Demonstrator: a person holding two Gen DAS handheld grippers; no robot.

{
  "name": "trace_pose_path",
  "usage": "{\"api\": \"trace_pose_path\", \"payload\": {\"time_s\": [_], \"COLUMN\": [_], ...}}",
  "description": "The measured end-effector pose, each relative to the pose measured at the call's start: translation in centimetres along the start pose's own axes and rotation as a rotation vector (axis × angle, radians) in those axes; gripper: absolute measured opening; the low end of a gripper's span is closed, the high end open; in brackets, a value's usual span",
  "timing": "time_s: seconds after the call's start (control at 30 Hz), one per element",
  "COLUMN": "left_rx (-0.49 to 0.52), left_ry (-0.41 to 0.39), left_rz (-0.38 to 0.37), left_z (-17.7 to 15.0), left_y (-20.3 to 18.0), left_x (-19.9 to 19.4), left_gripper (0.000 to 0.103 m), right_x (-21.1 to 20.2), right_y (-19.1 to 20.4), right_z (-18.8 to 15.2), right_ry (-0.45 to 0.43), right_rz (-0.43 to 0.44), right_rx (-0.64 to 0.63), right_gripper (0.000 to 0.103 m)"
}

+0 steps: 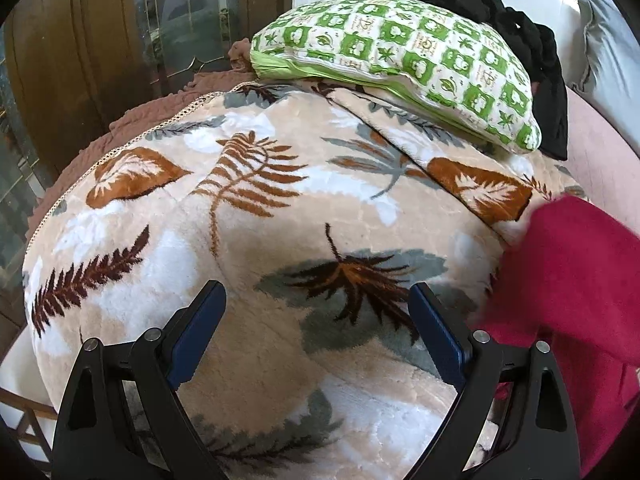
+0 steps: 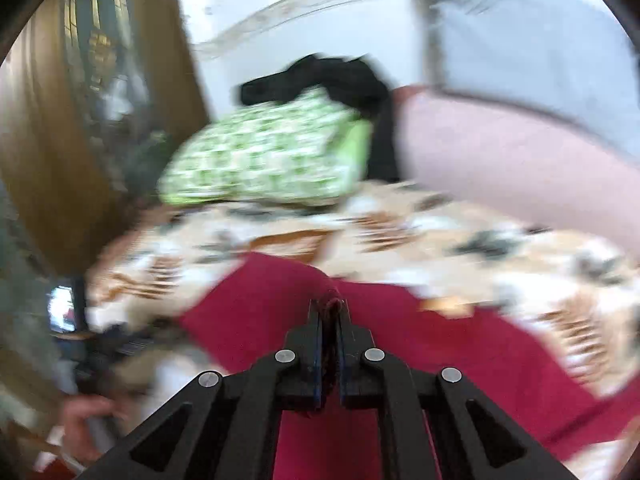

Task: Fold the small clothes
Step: 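Grasp the other shirt side with the right gripper and fold it over the center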

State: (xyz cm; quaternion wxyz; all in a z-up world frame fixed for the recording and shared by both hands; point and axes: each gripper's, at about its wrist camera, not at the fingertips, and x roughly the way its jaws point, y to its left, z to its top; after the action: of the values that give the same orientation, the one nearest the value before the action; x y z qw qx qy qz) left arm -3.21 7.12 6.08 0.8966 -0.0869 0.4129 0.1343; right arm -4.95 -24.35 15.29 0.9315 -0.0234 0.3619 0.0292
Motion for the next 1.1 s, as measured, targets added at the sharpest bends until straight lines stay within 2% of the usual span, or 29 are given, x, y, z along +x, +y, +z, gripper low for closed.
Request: {"api": "trace_pose_path", "payload": {"time_s": [0.1,0.2,0.23,0.33,0.4,0.5,0.57,0.63,0.7,0.8,0.87,0.93,1.0,1.1], "left_rx": [0.031,0.082,0.100,0.173,0.217,0.286,0.336,0.373,0.389,0.408,0.404,0.366,0.358,0.373], "left_ry": [-0.008,-0.008,-0.009,-0.027,-0.023,-0.006,-0.024,-0.012,0.025,0.072,0.124,0.165,0.172,0.133], "left_rz": [-0.010,-0.024,-0.042,-0.086,-0.132,-0.210,-0.246,-0.266,-0.257,-0.220,-0.203,-0.229,-0.241,-0.223], "left_z": [-0.4,-1.0,-1.1,-1.6,-1.8,-1.8,-1.8,-2.1,-3.0,-4.5,-5.0,-4.9,-4.6,-4.4], "left_y": [-1.1,-2.8,-3.5,-6.1,-7.9,-11.0,-12.9,-14.3,-15.1,-15.4,-15.3,-14.9,-14.7,-14.8], "left_x": [-0.3,-0.7,-1.0,-2.3,-2.7,-3.3,-3.9,-3.5,-1.9,0.5,2.2,3.1,3.1,2.2], "left_gripper": [0.093,0.093,0.093,0.093,0.093,0.093,0.093,0.093,0.093,0.093,0.093,0.094,0.094,0.094], "right_x": [2.1,5.7,6.8,8.6,8.6,8.3,6.2,3.9,3.4,5.8,7.8,9.6,9.6,8.0], "right_y": [-5.1,-8.5,-9.5,-11.7,-12.8,-14.9,-16.0,-16.3,-15.6,-14.5,-14.8,-15.9,-16.3,-16.4], "right_z": [-2.2,-4.5,-4.9,-6.5,-7.1,-7.5,-7.7,-7.9,-8.3,-9.1,-9.8,-10.9,-11.1,-10.4], "right_ry": [0.120,0.236,0.265,0.324,0.324,0.343,0.288,0.200,0.166,0.194,0.221,0.256,0.225,0.210], "right_rz": [-0.218,-0.351,-0.364,-0.372,-0.377,-0.350,-0.362,-0.339,-0.235,-0.158,-0.171,-0.186,-0.180,-0.182], "right_rx": [-0.006,-0.008,-0.003,0.039,0.053,0.144,0.205,0.258,0.270,0.259,0.298,0.364,0.388,0.389], "right_gripper": [0.005,0.005,0.005,0.005,0.005,0.007,0.018,0.021,0.021,0.021,0.021,0.021,0.021,0.021]}}
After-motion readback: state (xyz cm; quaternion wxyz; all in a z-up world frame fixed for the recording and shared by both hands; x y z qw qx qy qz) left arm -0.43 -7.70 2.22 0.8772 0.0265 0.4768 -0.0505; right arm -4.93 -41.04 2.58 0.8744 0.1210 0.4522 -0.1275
